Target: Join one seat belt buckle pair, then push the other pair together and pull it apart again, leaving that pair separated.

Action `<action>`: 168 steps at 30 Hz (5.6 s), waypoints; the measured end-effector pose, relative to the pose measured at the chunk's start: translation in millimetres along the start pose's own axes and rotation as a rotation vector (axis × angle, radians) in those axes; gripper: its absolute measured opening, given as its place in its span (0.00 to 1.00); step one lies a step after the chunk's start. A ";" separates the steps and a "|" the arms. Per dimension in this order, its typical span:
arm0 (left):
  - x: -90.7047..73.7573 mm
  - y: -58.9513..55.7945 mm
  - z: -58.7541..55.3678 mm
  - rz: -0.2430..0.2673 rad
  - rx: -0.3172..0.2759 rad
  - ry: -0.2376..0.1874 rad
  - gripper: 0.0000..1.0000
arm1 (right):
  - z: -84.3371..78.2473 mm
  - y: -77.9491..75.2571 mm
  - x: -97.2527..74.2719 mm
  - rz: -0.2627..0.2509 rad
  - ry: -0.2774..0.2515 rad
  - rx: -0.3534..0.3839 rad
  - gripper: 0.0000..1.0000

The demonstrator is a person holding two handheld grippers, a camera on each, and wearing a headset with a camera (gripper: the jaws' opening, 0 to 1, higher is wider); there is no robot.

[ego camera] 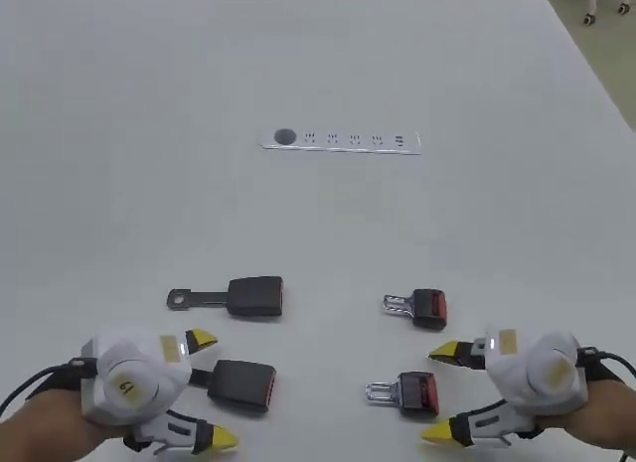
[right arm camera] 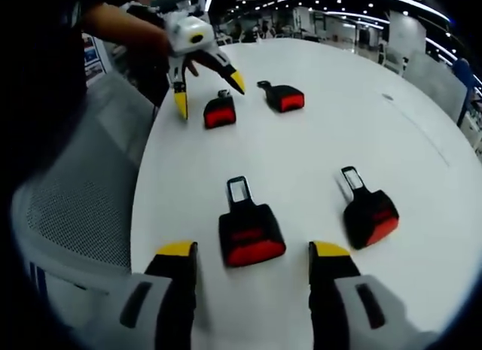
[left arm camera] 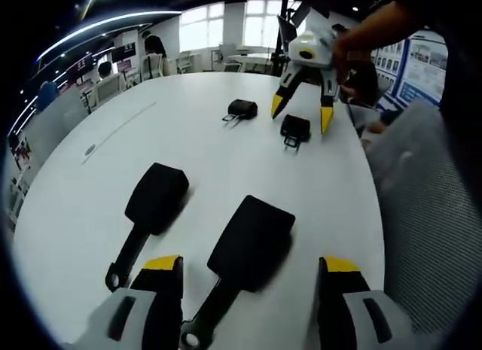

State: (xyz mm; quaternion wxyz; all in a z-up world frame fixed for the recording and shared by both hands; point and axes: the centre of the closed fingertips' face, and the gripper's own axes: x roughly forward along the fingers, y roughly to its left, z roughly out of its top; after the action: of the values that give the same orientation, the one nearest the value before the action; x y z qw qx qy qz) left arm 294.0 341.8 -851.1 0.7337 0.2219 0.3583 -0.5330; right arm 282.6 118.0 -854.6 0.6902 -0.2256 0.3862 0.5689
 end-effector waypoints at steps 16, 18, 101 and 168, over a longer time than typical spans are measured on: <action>13.4 1.2 2.9 -0.086 0.187 0.047 0.54 | -0.8 2.1 6.6 0.048 0.010 -0.055 0.53; 13.8 0.1 2.5 -0.097 0.203 0.051 0.52 | -0.1 4.0 6.8 0.049 0.010 -0.078 0.53; 11.6 1.8 -2.0 -0.122 0.265 0.272 0.34 | 108.8 23.2 92.0 0.088 -0.201 -0.140 0.35; 9.0 1.6 -2.7 -0.177 0.358 0.188 0.33 | 120.7 29.2 101.7 0.020 -0.195 -0.130 0.34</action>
State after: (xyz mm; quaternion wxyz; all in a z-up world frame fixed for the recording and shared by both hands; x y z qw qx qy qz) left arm 296.3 338.7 -859.8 0.5961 0.3652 0.3430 -0.6274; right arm 293.5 278.0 -858.7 0.7028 -0.2097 0.2817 0.6187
